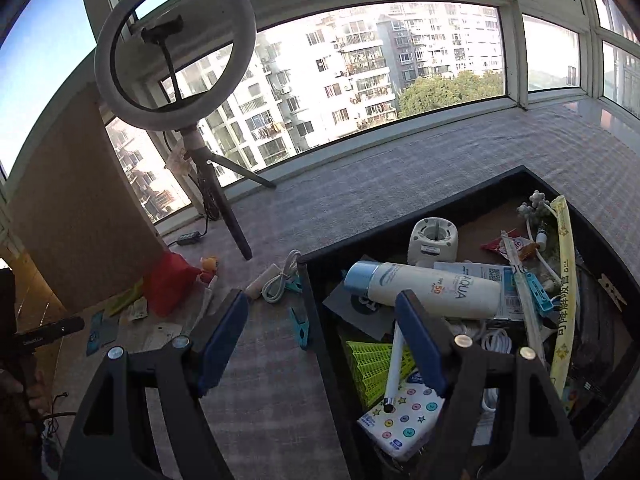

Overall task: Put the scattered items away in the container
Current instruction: 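Grasp the white sachet with the left gripper while the right grasps the clear gel tube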

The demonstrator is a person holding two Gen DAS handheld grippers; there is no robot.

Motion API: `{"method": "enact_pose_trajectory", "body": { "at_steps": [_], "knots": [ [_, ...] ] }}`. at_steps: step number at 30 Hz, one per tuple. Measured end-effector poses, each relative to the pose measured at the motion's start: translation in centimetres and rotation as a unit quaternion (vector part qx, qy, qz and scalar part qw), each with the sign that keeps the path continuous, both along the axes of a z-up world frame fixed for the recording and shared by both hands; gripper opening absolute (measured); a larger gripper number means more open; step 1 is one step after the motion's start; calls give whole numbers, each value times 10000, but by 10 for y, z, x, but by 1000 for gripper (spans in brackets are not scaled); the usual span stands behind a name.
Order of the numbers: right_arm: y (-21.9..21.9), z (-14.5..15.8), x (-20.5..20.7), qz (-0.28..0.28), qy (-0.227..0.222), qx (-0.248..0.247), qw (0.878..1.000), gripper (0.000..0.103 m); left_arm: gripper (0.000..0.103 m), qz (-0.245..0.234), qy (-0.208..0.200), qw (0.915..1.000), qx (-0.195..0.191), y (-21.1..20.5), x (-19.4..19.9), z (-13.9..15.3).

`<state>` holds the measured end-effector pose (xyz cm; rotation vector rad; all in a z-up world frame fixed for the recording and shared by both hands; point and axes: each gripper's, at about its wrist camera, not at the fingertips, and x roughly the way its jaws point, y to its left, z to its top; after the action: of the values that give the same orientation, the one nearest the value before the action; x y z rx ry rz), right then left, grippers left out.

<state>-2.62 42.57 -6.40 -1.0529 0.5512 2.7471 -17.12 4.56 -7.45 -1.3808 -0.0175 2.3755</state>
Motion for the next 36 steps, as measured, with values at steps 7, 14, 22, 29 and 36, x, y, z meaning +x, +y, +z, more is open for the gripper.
{"method": "enact_pose_trajectory", "body": {
  "at_steps": [7,14,22,29,36],
  "knots": [
    [-72,-44,-76,679,-524,-58,9963,75,58,-193,-363,9991,-42,34,-3,-53],
    [-129,-80,-140,1159,-957,-40,9886,75,61,-407,-464,9981,-74,72,-7,-80],
    [-140,-98,-166,1142,-1276,223,9850,72,62,-368,-247,9989,-139,79,-5,-86],
    [-148,-110,-187,1131,-1455,559,9813,68,71,-427,-102,9989,-134,81,0,-91],
    [-151,-109,-192,1226,-1411,629,9804,20,54,-574,238,9973,-386,90,13,-90]
  ]
}}
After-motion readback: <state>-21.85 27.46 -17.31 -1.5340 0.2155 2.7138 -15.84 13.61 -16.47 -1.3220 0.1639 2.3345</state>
